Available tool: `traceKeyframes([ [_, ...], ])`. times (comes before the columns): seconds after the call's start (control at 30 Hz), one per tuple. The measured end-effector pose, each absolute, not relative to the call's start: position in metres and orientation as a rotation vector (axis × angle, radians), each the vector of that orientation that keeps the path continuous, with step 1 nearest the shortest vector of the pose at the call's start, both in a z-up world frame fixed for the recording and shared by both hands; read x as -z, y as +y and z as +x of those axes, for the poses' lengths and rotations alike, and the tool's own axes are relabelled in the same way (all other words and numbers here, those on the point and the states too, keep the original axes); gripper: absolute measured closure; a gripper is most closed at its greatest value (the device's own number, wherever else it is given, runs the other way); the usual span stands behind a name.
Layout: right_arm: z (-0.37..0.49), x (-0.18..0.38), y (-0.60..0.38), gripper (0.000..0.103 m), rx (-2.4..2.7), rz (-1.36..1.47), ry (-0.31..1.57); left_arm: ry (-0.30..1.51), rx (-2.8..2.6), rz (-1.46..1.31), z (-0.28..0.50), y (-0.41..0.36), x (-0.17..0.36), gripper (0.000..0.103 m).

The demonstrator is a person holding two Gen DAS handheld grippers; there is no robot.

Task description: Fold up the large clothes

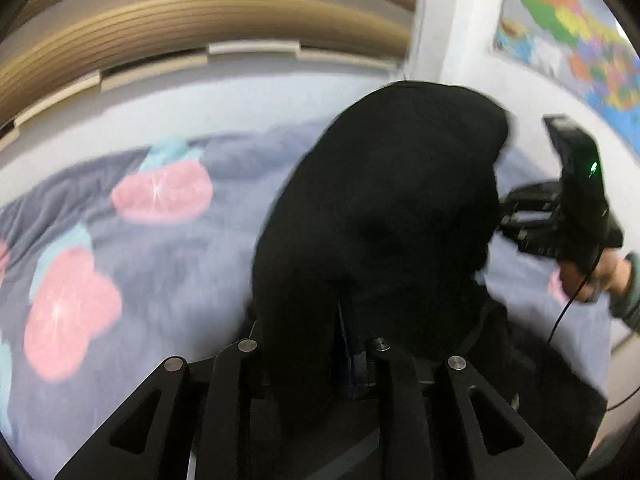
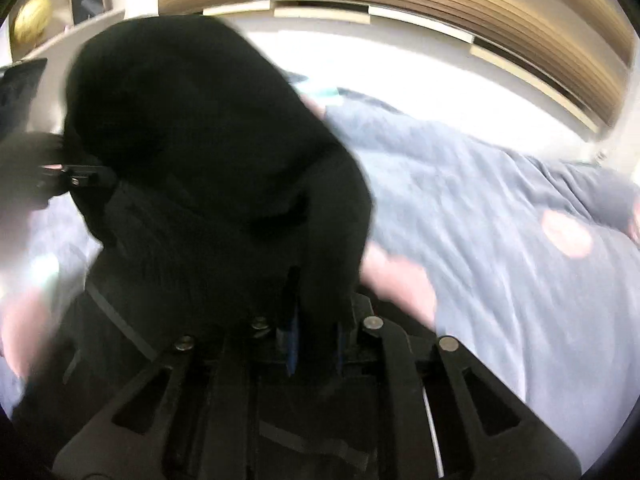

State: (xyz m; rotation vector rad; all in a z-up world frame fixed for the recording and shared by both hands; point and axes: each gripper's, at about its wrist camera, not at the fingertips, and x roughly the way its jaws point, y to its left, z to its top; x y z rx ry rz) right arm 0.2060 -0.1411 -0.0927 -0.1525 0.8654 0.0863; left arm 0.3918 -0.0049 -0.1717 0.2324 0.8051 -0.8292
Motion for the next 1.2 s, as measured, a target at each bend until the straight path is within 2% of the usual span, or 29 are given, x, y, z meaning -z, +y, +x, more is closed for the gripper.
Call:
traceKeyframes([
  [0.03,0.192,0.102,-0.141,0.082,-0.07,-0.14,0.9,0.841,0.81,0.241,0.378,0.002,0.183,0.08],
  [0.1,0.172,0.126,-0.147,0.075,-0.019,-0.115,0.966,0.937,0.723,0.27,0.354,0.017,0.22,0.08],
  [0.2,0.147,0.171,-0.164,0.074,0.006,-0.001,1.147,1.083,0.615,0.258,0.333,0.043,0.269,0.081],
  [0.27,0.14,0.18,-0.167,0.074,0.002,0.045,1.202,1.124,0.577,0.226,0.324,0.055,0.276,0.084],
  [0.37,0.146,0.158,-0.155,0.073,-0.014,0.072,1.175,1.082,0.569,0.152,0.325,0.064,0.246,0.084],
  [0.5,0.158,0.111,-0.146,0.061,-0.06,0.104,1.067,0.954,0.587,0.067,0.34,0.057,0.188,0.082],
  [0.67,0.203,0.088,-0.103,0.06,-0.154,0.143,1.018,0.877,0.663,-0.03,0.36,0.029,0.156,0.08],
  [0.77,0.216,0.108,-0.077,0.058,-0.18,0.112,1.073,0.972,0.687,-0.068,0.369,0.016,0.188,0.08],
  [0.9,0.216,0.194,-0.067,0.057,-0.146,0.056,1.272,1.198,0.63,-0.068,0.361,0.016,0.288,0.081],
  [0.97,0.204,0.227,-0.07,0.057,-0.133,0.046,1.332,1.227,0.611,-0.154,0.355,0.023,0.312,0.082],
  [1.07,0.191,0.235,-0.076,0.057,-0.134,0.067,1.284,1.22,0.58,-0.309,0.35,0.036,0.321,0.081],
  [1.2,0.192,0.224,-0.083,0.055,-0.137,0.103,1.298,1.225,0.597,-0.262,0.346,0.036,0.313,0.081],
])
